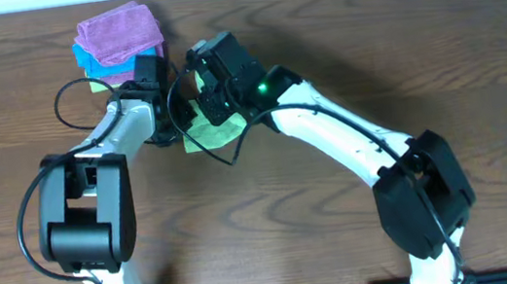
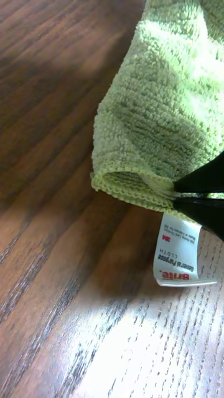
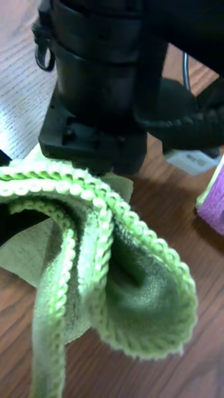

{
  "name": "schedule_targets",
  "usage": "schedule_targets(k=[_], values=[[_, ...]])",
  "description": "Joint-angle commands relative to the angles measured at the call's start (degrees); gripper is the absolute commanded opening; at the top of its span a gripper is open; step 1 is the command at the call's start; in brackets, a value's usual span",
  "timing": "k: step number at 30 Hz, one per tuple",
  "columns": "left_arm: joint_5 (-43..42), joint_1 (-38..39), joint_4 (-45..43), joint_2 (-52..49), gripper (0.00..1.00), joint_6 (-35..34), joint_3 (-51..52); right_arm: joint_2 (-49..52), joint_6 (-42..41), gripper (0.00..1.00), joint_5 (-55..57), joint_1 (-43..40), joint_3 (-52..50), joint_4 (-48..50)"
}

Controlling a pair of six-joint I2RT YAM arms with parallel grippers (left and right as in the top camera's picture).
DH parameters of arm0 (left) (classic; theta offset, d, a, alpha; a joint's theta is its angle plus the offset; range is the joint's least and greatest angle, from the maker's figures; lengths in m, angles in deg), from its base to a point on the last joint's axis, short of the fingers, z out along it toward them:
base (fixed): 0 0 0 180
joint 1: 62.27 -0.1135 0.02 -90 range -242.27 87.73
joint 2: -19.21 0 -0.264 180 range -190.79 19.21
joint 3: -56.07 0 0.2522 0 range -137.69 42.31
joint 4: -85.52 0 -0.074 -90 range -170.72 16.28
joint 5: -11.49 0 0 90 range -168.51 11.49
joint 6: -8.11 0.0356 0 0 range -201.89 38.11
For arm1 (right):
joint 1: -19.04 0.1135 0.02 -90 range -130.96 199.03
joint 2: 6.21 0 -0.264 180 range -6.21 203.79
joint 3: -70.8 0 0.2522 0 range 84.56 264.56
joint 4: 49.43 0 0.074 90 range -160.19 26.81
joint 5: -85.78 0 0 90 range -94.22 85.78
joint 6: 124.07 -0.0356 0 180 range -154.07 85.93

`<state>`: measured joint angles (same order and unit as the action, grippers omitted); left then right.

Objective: Fold the cloth

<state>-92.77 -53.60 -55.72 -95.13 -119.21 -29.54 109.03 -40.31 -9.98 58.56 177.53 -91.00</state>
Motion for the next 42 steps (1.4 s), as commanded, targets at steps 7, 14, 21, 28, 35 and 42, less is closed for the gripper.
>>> schedule_targets(k=[7,14,21,28,35,42], values=[[-2.29,-4.74,0.28,3.61,0.06,3.28,-0.33,2.69,1.88,0.01,-0.07,2.29,1.6,0.09],[-2.29,-7.52,1.75,8.81,0.06,5.68,-0.33,4.94,1.88,0.01,-0.04,3.48,1.6,0.2],[-1.86,-8.74,1.84,12.98,0.06,7.58,-0.33,6.78,1.88,0.01,-0.02,5.09,1.62,1.33],[-1.9,-11.5,2.78,15.63,0.07,8.22,-0.33,8.61,1.86,0.01,0.0,5.97,1.62,3.34],[-2.12,-13.11,5.03,17.66,0.07,9.33,-0.33,9.55,1.84,0.47,-0.02,6.14,1.62,5.73],[-2.03,-13.29,5.22,19.15,0.07,9.94,-0.33,9.49,1.81,0.74,-0.02,6.97,3.26,5.2]])
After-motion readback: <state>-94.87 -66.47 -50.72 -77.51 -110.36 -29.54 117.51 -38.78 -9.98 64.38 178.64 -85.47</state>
